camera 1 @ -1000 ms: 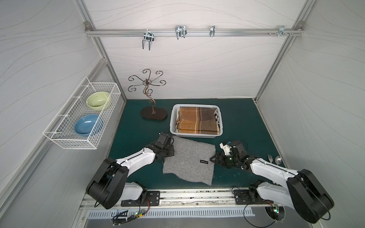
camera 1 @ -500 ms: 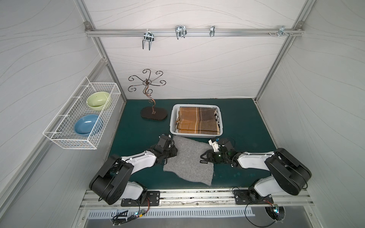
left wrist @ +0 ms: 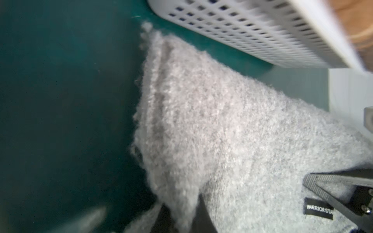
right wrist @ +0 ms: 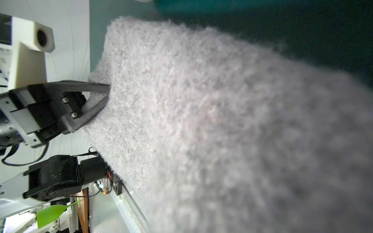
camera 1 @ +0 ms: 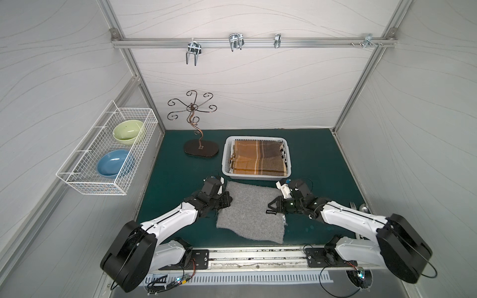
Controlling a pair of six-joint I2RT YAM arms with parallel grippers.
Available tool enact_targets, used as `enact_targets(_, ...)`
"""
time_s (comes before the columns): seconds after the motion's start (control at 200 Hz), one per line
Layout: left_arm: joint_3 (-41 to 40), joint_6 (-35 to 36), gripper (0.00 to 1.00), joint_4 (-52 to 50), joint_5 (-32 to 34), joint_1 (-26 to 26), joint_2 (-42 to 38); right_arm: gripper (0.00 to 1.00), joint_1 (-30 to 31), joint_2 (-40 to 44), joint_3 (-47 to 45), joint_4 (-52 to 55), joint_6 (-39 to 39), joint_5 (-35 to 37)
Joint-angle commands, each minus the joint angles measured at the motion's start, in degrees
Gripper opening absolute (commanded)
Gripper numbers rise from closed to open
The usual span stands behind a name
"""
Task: Put the folded scarf in the basket
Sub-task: Pick up the scarf at the center of the board, then place the scarf in the basket.
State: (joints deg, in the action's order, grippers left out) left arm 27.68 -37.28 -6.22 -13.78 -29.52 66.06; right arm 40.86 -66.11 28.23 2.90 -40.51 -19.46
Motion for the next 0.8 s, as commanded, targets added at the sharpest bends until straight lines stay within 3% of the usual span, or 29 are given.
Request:
enact_targets(0.0,3.81,-0.99,0.00,-3.58,-1.64,-0.45,-3.91,0.05,0.04,5.08,4.04,10.78,2.68,0.65)
enact_targets(0.185,7.57,-2.32,0.00,-7.57,-2.28,-0.87,-8.55,0.05,0.05,9.06,10.46,17.46,3.96,-1.52)
enact_targets(0.395,18.33,-0.89,0.00,-15.08,-0.56,-0.84,-9.66,0.04,-1.79,7.53,24.41,27.96,9.31,-3.61)
enact_targets(0.795,42.25,2.56,0.00,-21.34,-0.46,-0.20,1.36,0.04,-11.46,-3.63,48.75,37.23,16.65,-14.13)
